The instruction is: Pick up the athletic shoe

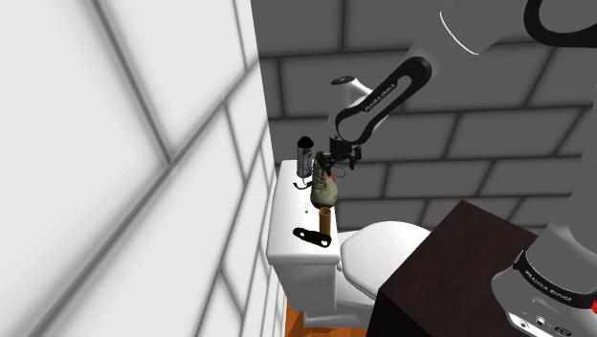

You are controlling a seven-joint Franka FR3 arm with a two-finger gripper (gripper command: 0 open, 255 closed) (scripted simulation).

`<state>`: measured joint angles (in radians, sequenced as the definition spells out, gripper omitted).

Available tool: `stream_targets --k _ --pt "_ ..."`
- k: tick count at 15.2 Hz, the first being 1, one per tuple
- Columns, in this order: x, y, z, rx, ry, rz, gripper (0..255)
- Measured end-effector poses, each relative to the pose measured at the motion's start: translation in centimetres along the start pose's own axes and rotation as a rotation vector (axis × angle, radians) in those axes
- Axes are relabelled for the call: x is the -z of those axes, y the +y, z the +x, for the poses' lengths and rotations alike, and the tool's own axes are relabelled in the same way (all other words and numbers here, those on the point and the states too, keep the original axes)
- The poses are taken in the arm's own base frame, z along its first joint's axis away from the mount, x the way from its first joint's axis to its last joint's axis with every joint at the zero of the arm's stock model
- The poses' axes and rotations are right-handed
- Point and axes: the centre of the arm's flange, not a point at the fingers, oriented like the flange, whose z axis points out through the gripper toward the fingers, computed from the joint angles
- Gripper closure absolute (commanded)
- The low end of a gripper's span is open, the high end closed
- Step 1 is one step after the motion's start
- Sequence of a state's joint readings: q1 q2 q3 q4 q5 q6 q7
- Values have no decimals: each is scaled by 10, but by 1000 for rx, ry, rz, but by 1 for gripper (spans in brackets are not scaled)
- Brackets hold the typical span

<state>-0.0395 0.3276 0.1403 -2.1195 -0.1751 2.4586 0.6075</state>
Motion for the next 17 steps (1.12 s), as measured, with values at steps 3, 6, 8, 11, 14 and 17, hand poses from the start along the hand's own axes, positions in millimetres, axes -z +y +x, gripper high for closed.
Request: stream_targets --k 3,6,8,11,14,17 --pt "-1 0 0 0 1 0 255" --pt "-1 0 0 1 1 0 255" --pt "-1 0 0 1 1 0 255" --pt "2 0 0 2 1 1 255" --pt "13 0 1 3 1 1 255" --pt "30 0 2 2 1 1 255"
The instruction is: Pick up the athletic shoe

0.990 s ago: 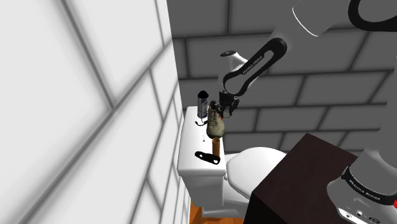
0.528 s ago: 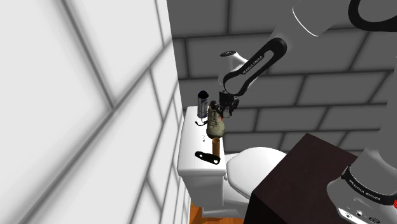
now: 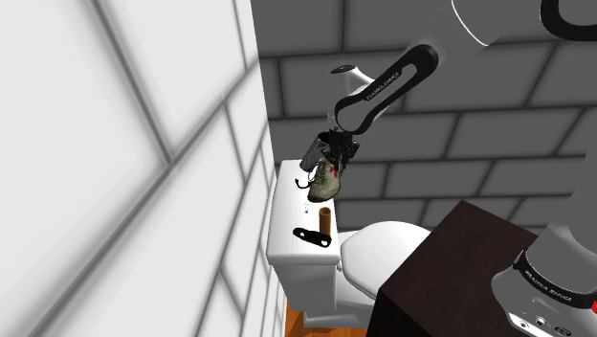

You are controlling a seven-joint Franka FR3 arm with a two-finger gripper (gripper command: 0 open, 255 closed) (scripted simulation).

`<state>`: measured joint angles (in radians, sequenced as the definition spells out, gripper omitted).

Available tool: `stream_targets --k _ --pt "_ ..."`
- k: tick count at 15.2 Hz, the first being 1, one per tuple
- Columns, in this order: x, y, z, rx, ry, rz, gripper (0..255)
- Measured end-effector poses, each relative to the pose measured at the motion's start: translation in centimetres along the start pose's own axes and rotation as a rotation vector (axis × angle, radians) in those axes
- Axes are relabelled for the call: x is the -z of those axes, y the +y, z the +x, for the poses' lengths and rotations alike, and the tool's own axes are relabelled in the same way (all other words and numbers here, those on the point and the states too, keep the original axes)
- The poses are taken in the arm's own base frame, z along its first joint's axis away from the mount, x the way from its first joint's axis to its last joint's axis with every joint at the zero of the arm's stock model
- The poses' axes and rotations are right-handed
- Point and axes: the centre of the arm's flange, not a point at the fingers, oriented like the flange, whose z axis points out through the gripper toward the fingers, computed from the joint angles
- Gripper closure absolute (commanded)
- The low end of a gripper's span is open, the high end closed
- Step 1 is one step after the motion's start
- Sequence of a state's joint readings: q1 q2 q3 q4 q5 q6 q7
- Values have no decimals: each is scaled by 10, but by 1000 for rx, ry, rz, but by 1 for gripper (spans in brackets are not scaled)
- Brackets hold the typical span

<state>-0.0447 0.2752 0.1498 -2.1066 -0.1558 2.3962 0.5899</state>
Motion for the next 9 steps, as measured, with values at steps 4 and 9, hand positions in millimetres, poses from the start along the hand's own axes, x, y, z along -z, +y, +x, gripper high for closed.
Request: stream_targets --k 4,9 --pt "21 2 0 -2 -1 -1 255" --pt "45 4 2 -2 -3 -2 255"
